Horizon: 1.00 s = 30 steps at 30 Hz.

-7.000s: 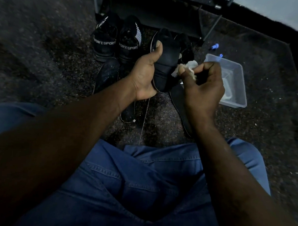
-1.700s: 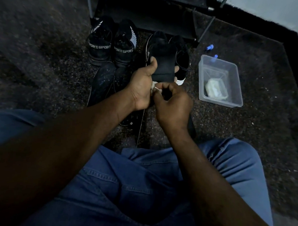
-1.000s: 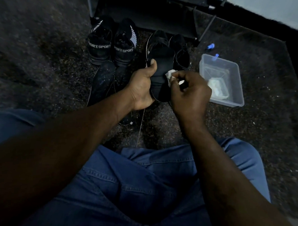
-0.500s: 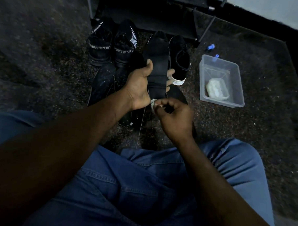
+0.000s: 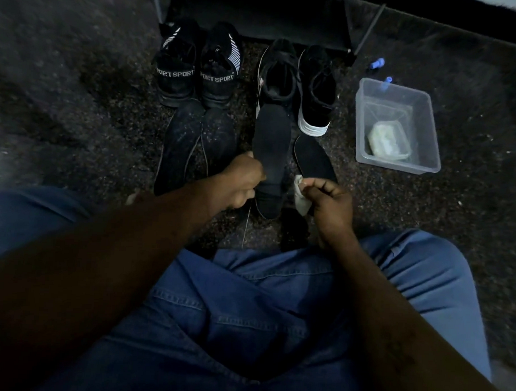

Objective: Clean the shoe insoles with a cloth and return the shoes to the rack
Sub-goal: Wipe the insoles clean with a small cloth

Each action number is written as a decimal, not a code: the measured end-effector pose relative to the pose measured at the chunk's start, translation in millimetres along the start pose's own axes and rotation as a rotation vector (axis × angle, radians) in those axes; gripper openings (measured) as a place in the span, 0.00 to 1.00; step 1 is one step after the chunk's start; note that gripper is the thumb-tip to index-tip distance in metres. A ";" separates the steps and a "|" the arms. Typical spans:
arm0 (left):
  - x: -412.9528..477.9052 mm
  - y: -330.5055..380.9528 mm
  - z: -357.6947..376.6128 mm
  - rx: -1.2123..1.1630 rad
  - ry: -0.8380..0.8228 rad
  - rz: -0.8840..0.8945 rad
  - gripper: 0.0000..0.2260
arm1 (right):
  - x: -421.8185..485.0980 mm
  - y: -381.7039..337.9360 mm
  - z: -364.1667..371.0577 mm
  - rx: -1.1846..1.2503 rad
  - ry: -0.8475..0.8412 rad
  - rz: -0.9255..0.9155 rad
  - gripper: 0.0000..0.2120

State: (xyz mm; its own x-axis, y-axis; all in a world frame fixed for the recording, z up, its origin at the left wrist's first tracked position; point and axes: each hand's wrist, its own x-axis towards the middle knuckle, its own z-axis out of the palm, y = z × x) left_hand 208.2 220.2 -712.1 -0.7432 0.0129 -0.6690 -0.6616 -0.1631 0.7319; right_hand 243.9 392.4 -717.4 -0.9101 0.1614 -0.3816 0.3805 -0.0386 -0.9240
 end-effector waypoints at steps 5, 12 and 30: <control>-0.3 -11.2 1.6 0.076 0.092 -0.078 0.13 | 8.7 7.6 3.8 -0.007 0.014 0.039 0.10; 1.6 -13.8 -3.7 0.233 0.013 -0.156 0.05 | 11.9 13.4 7.1 -0.090 0.006 0.024 0.10; 8.5 17.5 -39.9 0.803 0.221 0.065 0.11 | 22.2 32.5 24.8 -0.359 -0.115 -0.122 0.02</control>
State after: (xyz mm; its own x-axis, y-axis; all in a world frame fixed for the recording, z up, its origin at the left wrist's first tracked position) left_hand 194.2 178.0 -710.2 -0.8008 -0.1796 -0.5713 -0.5504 0.5968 0.5839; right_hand 232.0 370.2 -756.6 -0.9568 0.0312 -0.2891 0.2832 0.3251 -0.9023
